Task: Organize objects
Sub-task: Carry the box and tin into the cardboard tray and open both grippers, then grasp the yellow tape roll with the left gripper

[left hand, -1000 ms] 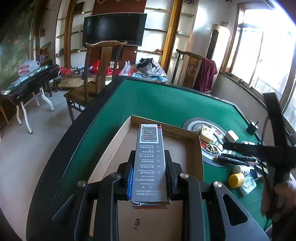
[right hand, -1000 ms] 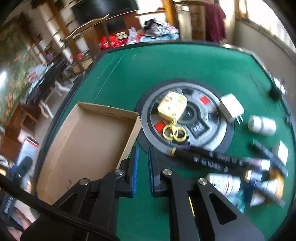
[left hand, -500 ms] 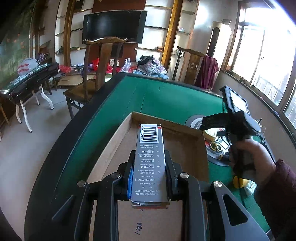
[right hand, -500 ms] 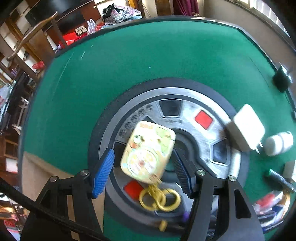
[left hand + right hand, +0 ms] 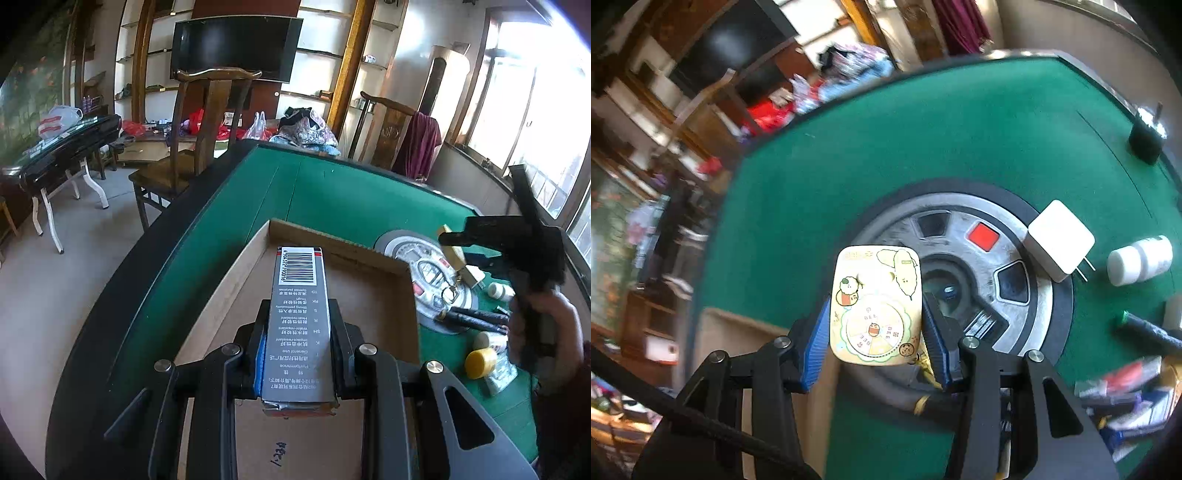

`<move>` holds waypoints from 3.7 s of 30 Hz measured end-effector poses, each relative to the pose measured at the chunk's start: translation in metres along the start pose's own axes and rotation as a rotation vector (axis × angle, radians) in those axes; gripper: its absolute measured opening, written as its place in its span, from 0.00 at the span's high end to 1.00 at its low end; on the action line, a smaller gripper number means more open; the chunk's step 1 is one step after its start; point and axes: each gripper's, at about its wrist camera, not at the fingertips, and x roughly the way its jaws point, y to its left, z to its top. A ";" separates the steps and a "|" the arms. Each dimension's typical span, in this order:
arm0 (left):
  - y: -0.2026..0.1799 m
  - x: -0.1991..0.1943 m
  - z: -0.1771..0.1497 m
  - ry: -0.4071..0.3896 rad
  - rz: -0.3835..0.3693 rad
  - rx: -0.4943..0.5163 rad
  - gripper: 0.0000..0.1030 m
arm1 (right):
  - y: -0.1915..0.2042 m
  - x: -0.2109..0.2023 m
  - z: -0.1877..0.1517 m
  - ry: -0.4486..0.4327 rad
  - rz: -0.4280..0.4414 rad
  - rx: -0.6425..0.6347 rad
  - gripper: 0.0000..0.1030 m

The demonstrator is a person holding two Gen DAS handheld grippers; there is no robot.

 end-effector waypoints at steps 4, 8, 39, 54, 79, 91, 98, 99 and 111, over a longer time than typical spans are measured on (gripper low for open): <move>-0.009 -0.007 0.030 -0.036 0.012 0.031 0.78 | 0.034 -0.038 0.007 -0.029 0.123 -0.044 0.56; -0.019 -0.014 0.071 -0.093 0.060 0.086 0.78 | 0.078 -0.072 0.013 -0.047 0.228 -0.121 0.56; -0.026 0.145 0.013 0.211 -0.032 0.014 0.54 | 0.052 0.055 -0.046 0.114 0.092 -0.081 0.55; 0.003 0.079 -0.019 0.118 0.016 -0.296 0.49 | -0.029 -0.093 -0.079 -0.151 0.044 -0.149 0.49; -0.210 0.061 -0.081 0.201 -0.065 0.180 0.29 | -0.159 -0.113 -0.123 -0.088 0.084 -0.025 0.30; -0.248 0.079 -0.077 0.070 0.067 0.306 0.27 | -0.191 -0.123 -0.118 -0.104 0.078 0.021 0.30; -0.246 0.071 -0.089 0.101 -0.037 0.380 0.27 | -0.187 -0.134 -0.118 -0.135 0.099 -0.002 0.30; -0.245 0.068 -0.092 0.089 -0.042 0.392 0.27 | -0.187 -0.135 -0.118 -0.138 0.099 -0.002 0.30; -0.255 0.085 -0.095 0.138 -0.033 0.399 0.74 | -0.197 -0.150 -0.117 -0.164 0.068 0.009 0.30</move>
